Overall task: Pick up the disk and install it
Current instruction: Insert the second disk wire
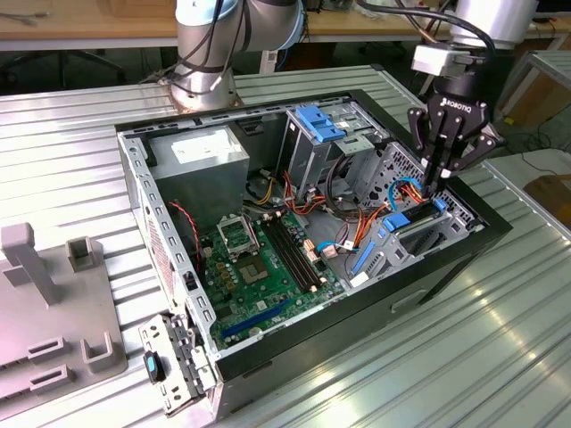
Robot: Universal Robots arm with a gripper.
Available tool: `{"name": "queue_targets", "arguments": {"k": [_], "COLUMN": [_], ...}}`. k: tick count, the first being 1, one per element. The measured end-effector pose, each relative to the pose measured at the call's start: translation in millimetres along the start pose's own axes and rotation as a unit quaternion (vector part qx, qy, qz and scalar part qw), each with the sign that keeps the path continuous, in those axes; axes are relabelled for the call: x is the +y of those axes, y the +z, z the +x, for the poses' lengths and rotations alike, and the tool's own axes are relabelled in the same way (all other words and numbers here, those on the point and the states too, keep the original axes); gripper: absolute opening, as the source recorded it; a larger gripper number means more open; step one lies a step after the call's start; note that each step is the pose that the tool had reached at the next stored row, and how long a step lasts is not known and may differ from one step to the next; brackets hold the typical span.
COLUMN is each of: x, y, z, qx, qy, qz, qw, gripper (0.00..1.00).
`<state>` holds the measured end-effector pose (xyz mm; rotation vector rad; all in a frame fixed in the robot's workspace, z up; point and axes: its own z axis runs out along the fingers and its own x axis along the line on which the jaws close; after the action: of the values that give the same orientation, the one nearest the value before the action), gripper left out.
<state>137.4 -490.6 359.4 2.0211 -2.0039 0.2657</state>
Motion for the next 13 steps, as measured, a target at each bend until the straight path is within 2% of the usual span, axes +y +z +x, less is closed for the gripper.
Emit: {"name": "queue_targets", "arguments": {"k": [4,5,6,11,12,13], "x": [0.2,1.3,2.0,4.4,5.0,5.3], "y": [1.5,2.6,3.6,7.7,8.9,9.4], "z": [-0.3,0.9,1.7,9.3,12.0,13.3], "qx": [-0.0001,-0.0051,-0.0088,-0.0233,-0.0290,-0.0331], "qy": [0.000,0.000,0.000,0.000,-0.001,-0.001], "qz": [0.0005,0.0018,0.0024,0.0046,0.0057,0.0062], "qw": [1.0000,1.0000,1.0000,0.9997,0.9996,0.9994], "gripper": [0.21,0.16,0.16,0.16,0.16,0.16]}}
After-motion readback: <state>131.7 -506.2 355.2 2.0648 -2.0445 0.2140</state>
